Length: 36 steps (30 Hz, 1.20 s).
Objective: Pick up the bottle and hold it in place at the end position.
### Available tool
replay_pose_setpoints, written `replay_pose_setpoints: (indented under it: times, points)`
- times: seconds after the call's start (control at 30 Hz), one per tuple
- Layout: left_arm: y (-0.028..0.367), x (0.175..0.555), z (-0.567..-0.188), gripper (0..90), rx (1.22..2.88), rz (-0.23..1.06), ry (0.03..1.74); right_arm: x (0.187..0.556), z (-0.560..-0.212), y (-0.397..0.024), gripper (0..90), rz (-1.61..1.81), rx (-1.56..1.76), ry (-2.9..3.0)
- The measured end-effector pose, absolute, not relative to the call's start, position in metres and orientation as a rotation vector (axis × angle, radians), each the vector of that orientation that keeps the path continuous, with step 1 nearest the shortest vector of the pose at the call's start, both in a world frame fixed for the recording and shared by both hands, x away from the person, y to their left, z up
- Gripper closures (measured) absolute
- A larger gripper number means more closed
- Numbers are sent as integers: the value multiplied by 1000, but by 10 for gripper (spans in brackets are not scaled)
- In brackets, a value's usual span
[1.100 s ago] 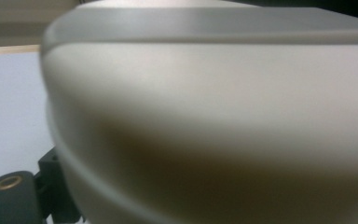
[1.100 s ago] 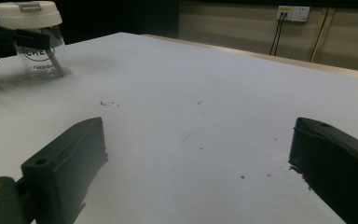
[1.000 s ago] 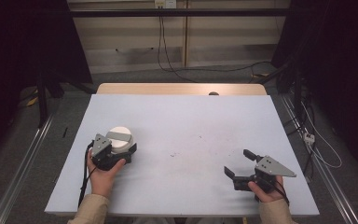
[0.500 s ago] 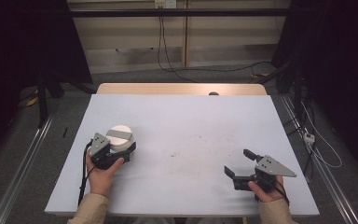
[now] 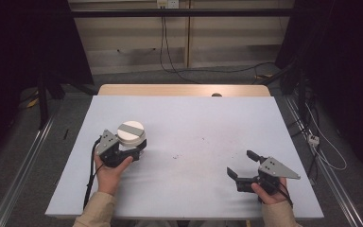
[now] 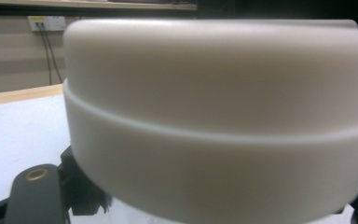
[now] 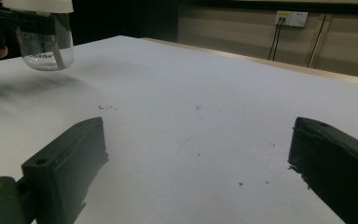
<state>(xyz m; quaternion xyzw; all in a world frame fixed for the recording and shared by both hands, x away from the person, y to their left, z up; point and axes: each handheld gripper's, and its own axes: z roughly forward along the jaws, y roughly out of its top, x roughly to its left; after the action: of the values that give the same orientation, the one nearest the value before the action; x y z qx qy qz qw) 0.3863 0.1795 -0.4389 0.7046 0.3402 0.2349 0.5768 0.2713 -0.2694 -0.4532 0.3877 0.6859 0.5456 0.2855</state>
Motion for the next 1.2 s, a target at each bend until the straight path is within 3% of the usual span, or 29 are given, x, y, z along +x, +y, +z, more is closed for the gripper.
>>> replay_pose_setpoints:
  times: [1.2]
  points:
    - [136,405,-436,184,1654,501,713,273,-454,-267,34,1455,1028,1849]
